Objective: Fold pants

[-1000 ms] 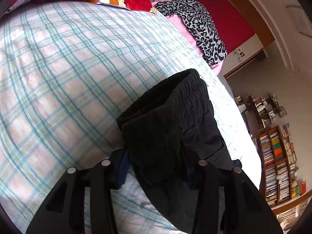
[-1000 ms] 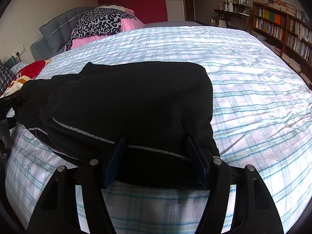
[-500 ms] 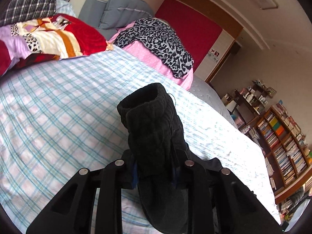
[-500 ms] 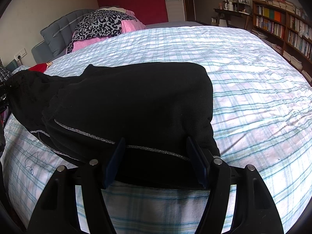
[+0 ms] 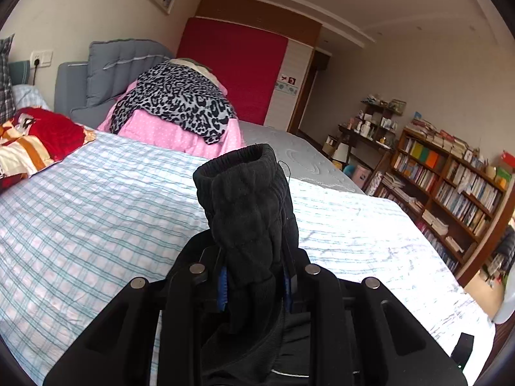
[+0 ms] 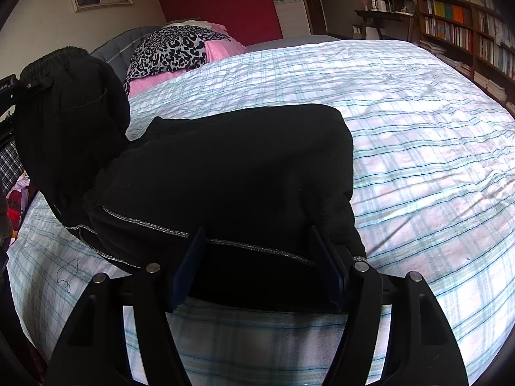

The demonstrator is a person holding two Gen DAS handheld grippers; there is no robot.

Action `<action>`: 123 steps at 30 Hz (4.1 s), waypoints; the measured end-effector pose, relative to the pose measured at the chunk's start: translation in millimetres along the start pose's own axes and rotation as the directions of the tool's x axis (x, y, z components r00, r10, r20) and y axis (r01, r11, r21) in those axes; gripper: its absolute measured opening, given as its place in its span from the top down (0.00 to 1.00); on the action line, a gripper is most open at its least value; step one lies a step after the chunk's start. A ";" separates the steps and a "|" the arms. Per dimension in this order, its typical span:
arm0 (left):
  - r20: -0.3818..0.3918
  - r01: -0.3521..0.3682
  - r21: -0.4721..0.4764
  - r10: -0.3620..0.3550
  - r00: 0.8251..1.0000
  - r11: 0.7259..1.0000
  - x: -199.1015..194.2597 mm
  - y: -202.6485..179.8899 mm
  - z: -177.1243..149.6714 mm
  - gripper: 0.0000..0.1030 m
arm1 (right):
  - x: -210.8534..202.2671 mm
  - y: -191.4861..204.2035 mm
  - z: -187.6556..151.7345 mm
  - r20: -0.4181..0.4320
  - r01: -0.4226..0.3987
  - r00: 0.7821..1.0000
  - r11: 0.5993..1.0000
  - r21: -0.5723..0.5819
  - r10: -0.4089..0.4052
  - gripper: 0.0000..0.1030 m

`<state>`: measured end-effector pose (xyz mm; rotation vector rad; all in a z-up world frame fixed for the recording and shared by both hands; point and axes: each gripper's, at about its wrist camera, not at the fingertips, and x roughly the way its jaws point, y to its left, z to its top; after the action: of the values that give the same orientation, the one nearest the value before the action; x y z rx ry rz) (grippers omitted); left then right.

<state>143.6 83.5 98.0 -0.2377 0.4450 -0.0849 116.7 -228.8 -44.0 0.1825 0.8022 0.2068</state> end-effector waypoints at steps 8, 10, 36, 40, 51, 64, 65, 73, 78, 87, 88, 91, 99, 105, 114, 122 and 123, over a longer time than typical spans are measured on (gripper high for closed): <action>-0.082 0.012 0.184 0.003 0.997 0.983 43.1 -94.6 -55.3 0.77 | -3.0 -6.5 0.4 0.012 -0.044 0.999 0.999 0.030 0.044 0.34; -0.107 0.021 0.233 0.004 0.994 0.972 54.0 -108.4 -70.4 0.74 | -3.2 -8.4 1.1 0.015 -0.056 0.998 0.998 0.039 0.056 0.34; -0.152 0.280 0.208 -0.252 0.956 0.937 17.9 -67.3 -69.4 0.32 | -23.6 -43.9 6.2 0.067 -0.216 0.976 0.964 0.153 0.208 0.33; -0.147 0.227 0.142 -0.206 0.967 0.964 28.7 -30.2 -63.5 0.32 | -37.5 -48.5 17.9 0.100 -0.294 0.955 0.938 0.186 0.279 0.25; -0.184 0.196 0.040 -0.186 0.965 0.980 47.8 24.1 -85.6 0.30 | -0.8 -29.9 64.0 0.015 -0.385 0.913 0.845 0.371 0.409 0.11; -0.200 0.262 -0.010 -0.259 0.945 0.965 47.8 37.4 -102.5 0.27 | 35.6 11.4 96.1 -0.059 -0.295 0.941 0.890 0.347 0.334 0.65; -0.200 0.264 -0.014 -0.261 0.944 0.964 48.0 38.1 -102.8 0.27 | 32.5 12.6 97.6 -0.047 -0.307 0.939 0.893 0.330 0.340 0.67; -0.204 0.275 0.007 -0.268 0.942 0.961 47.1 33.4 -103.8 0.27 | -25.4 10.2 110.7 0.106 -0.323 0.945 0.933 0.159 0.309 0.71; -0.212 0.285 0.041 -0.270 0.939 0.958 46.9 26.4 -105.8 0.27 | -30.2 -33.2 90.3 0.119 -0.312 0.949 0.930 0.195 0.294 0.71; -0.302 0.278 0.104 -0.236 0.924 0.955 61.4 12.3 -115.7 0.24 | -8.9 -76.2 41.0 0.062 -0.275 0.961 0.921 0.276 0.268 0.66; -0.309 0.274 0.103 -0.232 0.923 0.956 62.7 12.7 -116.0 0.23 | -9.7 -76.0 40.4 0.063 -0.267 0.964 0.924 0.273 0.260 0.64; -0.320 0.279 0.091 -0.237 0.917 0.956 64.9 14.7 -114.5 0.23 | -14.9 -74.3 38.6 0.071 -0.231 0.973 0.937 0.262 0.221 0.59; -0.282 0.266 0.193 -0.206 0.937 0.944 61.8 -10.9 -96.9 0.24 | -26.1 -67.8 24.7 0.047 -0.091 0.996 0.967 0.238 0.082 0.52; -0.321 0.233 0.345 -0.119 0.940 0.909 74.9 -40.0 -119.3 0.23 | -30.2 -68.4 11.6 0.031 -0.067 0.998 0.958 0.277 0.060 0.50; -0.311 0.250 0.427 -0.119 0.943 0.869 75.2 -51.3 -133.6 0.23 | -86.7 -20.4 51.7 0.286 0.030 0.957 0.998 0.054 -0.044 0.46; -0.320 0.279 0.430 -0.144 0.936 0.858 70.5 -50.8 -136.4 0.23 | -11.2 36.8 86.1 0.155 0.029 0.988 0.967 -0.254 0.011 0.46; -0.324 0.286 0.432 -0.149 0.934 0.856 68.0 -52.3 -138.8 0.23 | 2.5 33.1 85.3 0.134 0.074 0.990 0.965 -0.253 -0.040 0.46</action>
<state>142.8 -5.3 -38.9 0.2146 0.6636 -0.4540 176.6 -203.3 20.3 -0.0721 0.6454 0.2402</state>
